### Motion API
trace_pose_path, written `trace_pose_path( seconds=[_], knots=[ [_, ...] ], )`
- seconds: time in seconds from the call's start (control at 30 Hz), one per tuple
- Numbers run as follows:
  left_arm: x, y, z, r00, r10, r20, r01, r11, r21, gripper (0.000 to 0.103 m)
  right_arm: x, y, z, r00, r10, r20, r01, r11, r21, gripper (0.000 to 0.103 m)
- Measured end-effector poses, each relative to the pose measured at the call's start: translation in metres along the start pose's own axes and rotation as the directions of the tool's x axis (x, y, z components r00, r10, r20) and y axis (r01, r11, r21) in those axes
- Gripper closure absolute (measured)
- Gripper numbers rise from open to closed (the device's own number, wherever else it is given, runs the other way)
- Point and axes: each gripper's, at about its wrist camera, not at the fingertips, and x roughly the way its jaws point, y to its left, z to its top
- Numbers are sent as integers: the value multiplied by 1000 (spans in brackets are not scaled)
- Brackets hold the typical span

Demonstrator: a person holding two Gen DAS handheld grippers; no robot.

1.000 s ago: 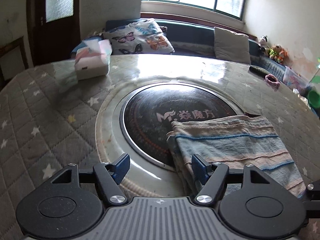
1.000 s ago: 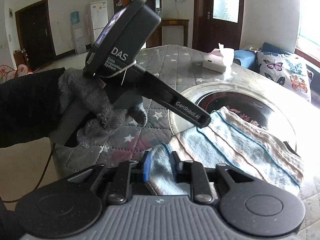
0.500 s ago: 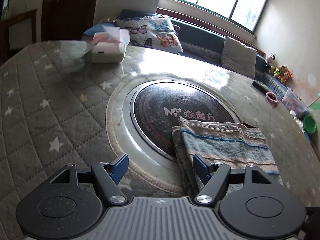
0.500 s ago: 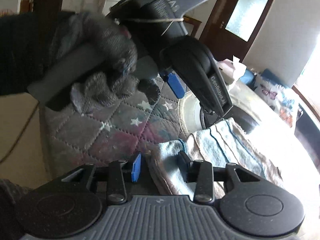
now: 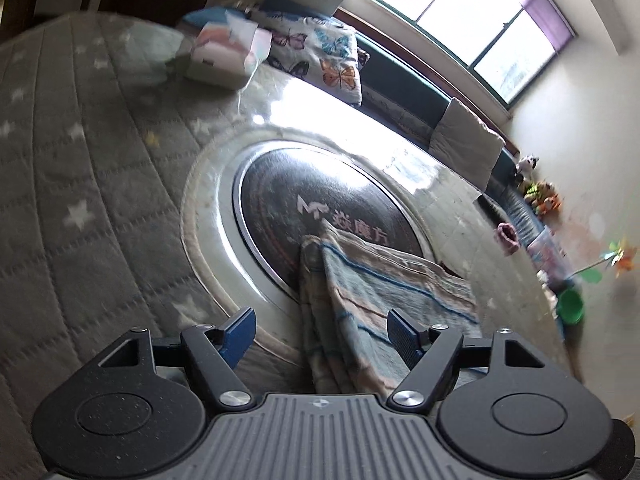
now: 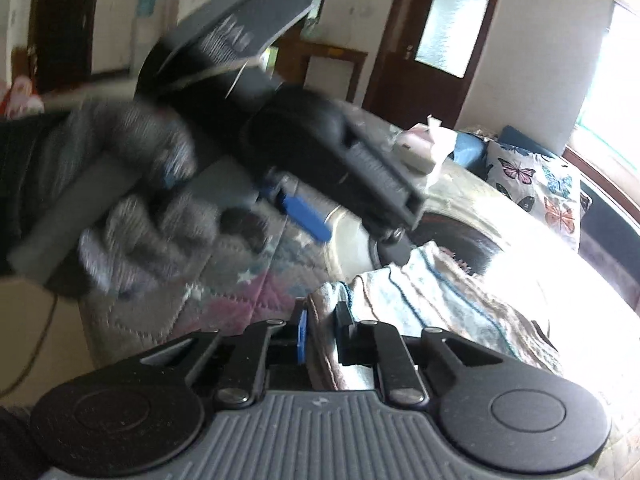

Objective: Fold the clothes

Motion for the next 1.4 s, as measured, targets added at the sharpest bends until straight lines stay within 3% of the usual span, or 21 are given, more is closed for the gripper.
trace_pose_path(
  seconds=[0.33, 0.43, 0.5, 0.6, 0.83, 0.93, 1.2, 1.3, 1.4],
  knots=[
    [21, 3, -6, 991, -106, -81, 90, 979, -181, 32, -20, -22, -2, 998, 16, 62, -21, 997, 70, 91],
    [26, 4, -7, 986, -136, -96, 113, 970, -213, 53, -17, -23, -5, 998, 27, 65, -32, 997, 77, 91],
    [30, 6, -8, 986, -136, -101, 111, 969, -221, 73, -15, -23, -5, 997, 31, 67, -36, 996, 78, 91],
    [31, 10, -8, 985, -141, -101, 116, 967, -228, 78, -14, -23, -8, 997, 40, 64, -45, 996, 81, 91],
    [31, 11, -9, 986, -134, -100, 110, 970, -216, 79, -25, -46, -18, 995, 79, 58, -88, 981, 172, 89],
    [31, 11, -10, 986, -133, -98, 110, 971, -210, 79, -29, -63, -25, 998, 44, 47, -53, 976, 212, 89],
    [30, 10, -11, 986, -132, -99, 109, 972, -207, 79, -24, -108, -45, 997, 67, 21, -70, 917, 392, 87],
    [30, 10, -11, 987, -128, -98, 106, 973, -203, 79, -20, -110, -48, 1000, -2, -1, 3, 936, 353, 87],
    [30, 10, -11, 987, -131, -98, 108, 972, -207, 79, -9, -119, -56, 999, -29, -26, 36, 928, 371, 87]
  ],
)
